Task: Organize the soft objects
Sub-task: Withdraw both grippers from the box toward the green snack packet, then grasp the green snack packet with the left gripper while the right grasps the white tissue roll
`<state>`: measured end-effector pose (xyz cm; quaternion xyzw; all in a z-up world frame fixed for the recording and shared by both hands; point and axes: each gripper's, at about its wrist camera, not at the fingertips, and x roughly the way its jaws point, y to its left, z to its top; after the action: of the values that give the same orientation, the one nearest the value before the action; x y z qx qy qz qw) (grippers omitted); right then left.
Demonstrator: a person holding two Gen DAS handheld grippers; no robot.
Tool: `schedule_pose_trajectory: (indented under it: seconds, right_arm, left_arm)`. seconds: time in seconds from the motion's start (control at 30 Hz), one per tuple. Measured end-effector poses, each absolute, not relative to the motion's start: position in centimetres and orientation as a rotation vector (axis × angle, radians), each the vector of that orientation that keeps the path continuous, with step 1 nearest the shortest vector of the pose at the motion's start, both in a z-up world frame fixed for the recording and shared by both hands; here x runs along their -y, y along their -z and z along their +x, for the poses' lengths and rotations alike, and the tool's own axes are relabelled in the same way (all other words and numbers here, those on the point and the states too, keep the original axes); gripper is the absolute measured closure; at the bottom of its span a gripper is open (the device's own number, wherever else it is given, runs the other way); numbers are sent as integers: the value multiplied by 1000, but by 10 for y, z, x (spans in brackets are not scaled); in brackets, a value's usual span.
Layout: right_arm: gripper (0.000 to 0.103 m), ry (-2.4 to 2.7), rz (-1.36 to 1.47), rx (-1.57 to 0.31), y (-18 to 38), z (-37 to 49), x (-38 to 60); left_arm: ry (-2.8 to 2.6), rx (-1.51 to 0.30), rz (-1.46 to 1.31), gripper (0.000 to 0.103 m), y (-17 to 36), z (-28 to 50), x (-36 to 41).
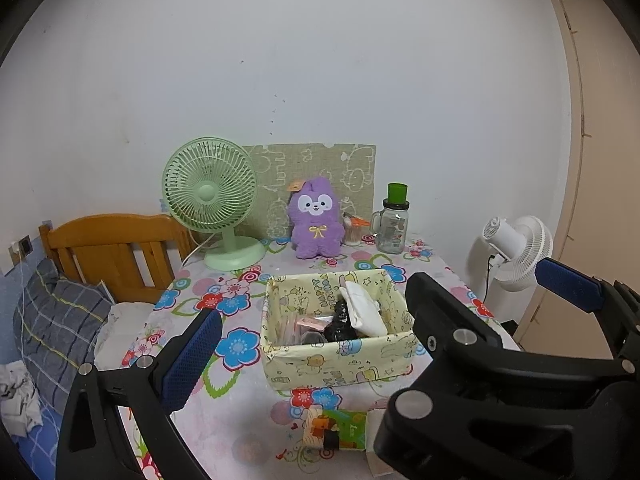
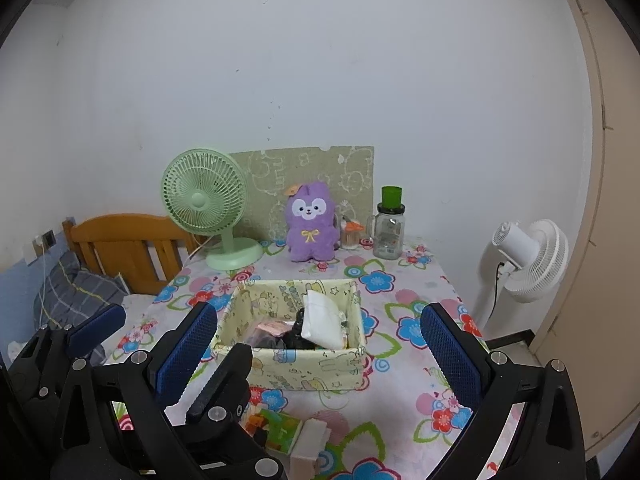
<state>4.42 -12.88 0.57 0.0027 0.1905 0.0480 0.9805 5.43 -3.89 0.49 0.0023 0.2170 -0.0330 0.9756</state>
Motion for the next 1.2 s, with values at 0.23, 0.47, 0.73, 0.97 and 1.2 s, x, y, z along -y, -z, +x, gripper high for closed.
schedule_pose_trajectory:
  seconds: [0.23,0.47,0.73,0.97,1.2]
  right_arm:
    - [0,-93,9,-403,7,39,130]
    - [0,-84,6,-424,21,35,128]
    - [0,-70,6,-458,48,40,126]
    - [0,-76,24,-500,85,52,126]
    - [0,-84,27,-559,112,66,126]
  left_arm:
    - [71,-445,6,0,6,48,40]
    - [87,-450,1,0,19,44,38]
    - [118,-487,11,0,47,53,38]
    - [124,-532,33,0,80,62,38]
    - [133,-590,27,0,107,72,38]
